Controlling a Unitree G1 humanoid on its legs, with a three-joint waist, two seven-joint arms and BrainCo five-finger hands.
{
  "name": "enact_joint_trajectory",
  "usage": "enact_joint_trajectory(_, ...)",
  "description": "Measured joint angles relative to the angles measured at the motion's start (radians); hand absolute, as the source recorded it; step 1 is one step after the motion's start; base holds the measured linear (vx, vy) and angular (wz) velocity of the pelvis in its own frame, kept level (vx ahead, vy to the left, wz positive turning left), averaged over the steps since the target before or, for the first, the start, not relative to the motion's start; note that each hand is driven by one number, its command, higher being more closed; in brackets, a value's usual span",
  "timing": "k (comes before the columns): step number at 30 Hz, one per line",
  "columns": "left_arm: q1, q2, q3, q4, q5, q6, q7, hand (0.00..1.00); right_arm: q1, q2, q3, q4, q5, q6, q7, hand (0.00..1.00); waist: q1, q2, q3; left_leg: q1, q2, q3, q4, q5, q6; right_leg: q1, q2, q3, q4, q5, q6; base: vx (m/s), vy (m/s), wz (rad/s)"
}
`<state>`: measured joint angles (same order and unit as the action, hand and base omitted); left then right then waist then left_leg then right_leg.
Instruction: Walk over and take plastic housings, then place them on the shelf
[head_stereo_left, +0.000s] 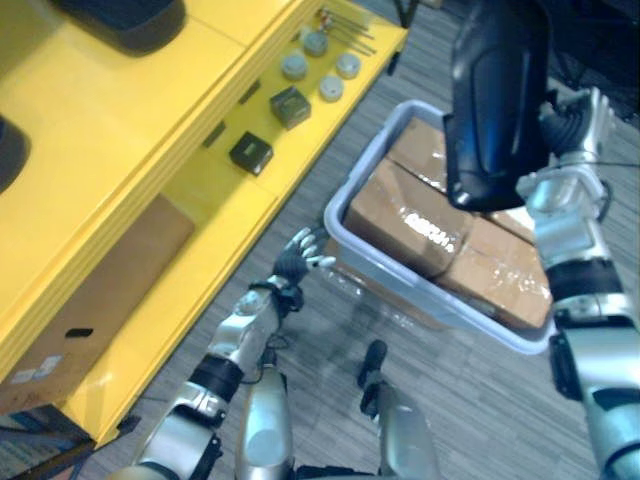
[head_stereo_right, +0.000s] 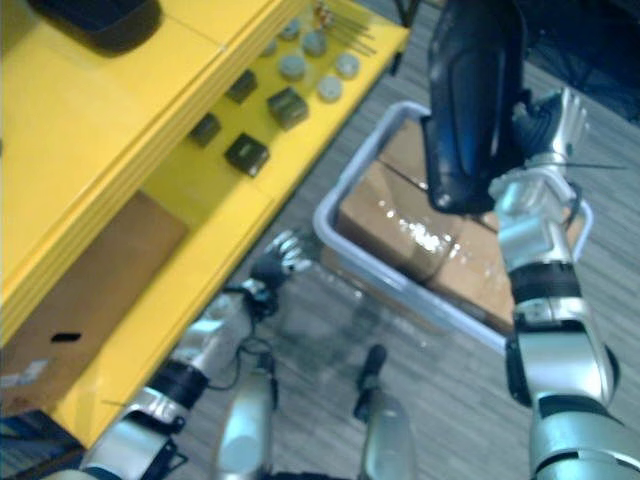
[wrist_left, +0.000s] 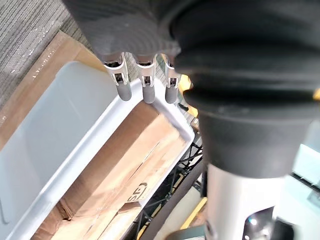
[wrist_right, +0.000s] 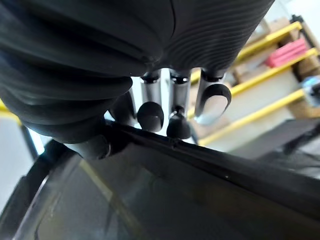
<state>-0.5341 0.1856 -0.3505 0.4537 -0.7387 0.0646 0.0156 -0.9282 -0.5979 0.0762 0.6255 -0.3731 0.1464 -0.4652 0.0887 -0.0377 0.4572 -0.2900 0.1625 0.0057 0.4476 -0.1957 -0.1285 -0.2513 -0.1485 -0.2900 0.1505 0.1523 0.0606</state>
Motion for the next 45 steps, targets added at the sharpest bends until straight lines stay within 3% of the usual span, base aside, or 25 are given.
enact_joint_trajectory(4,-0.068,-0.028,-0.016,0.052,0.003,-0.043,0.144,0.00,0.060,0.081,-0.008,-0.123,-0.046,-0.024,-0.001,1.00,-0.017,-0.033,-0.001,0.031,0.009,0.024,-0.021,0.002,-0.004,0.008,0.011,0.022,-0.006,0.001,-0.001,0.03,0.013,-0.16)
enact_joint_trajectory(7,-0.102,-0.042,-0.014,0.083,0.015,-0.086,0.220,0.00,0.094,0.131,-0.006,-0.186,-0.085,-0.036,0.009,1.00,-0.022,-0.036,-0.001,0.047,0.011,0.047,-0.025,0.002,-0.004,0.009,0.013,0.041,-0.004,0.001,-0.001,0.03,0.024,-0.15)
enact_joint_trajectory(12,-0.143,-0.047,0.015,0.117,0.041,-0.158,0.266,0.00,0.101,0.183,0.001,-0.188,-0.116,-0.041,0.034,1.00,-0.026,-0.036,-0.001,0.053,0.014,0.056,-0.024,0.002,-0.004,0.009,0.015,0.047,-0.003,0.001,-0.001,0.01,0.012,-0.04)
enact_joint_trajectory(16,-0.158,-0.047,0.023,0.117,0.024,-0.199,0.256,0.00,0.102,0.205,0.046,-0.188,-0.152,-0.059,0.053,1.00,-0.028,-0.038,-0.001,0.063,0.013,0.060,-0.026,0.002,-0.004,0.011,0.015,0.051,-0.001,0.001,-0.001,0.00,0.021,-0.03)
enact_joint_trajectory(23,-0.195,-0.090,0.018,0.116,-0.086,-0.201,0.219,0.00,0.111,0.250,0.091,-0.188,-0.153,-0.102,0.057,1.00,-0.034,-0.040,-0.001,0.080,0.010,0.063,-0.037,0.003,-0.005,0.019,0.012,0.053,-0.001,0.002,-0.001,0.00,0.000,0.00)
enact_joint_trajectory(41,-0.217,-0.116,-0.047,0.113,-0.088,-0.150,0.200,0.00,0.117,0.269,0.193,-0.221,-0.154,-0.170,0.078,1.00,-0.045,-0.049,-0.002,0.101,0.003,0.078,-0.062,0.009,-0.004,0.031,0.007,0.062,-0.009,0.002,0.000,0.01,0.007,-0.02)
enact_joint_trajectory(45,-0.217,-0.116,-0.055,0.114,-0.135,-0.149,0.199,0.00,0.121,0.276,0.193,-0.222,-0.154,-0.172,0.074,1.00,-0.046,-0.050,-0.003,0.116,0.000,0.077,-0.072,0.011,-0.003,0.047,0.005,0.061,-0.020,0.005,0.003,0.00,0.000,0.00)
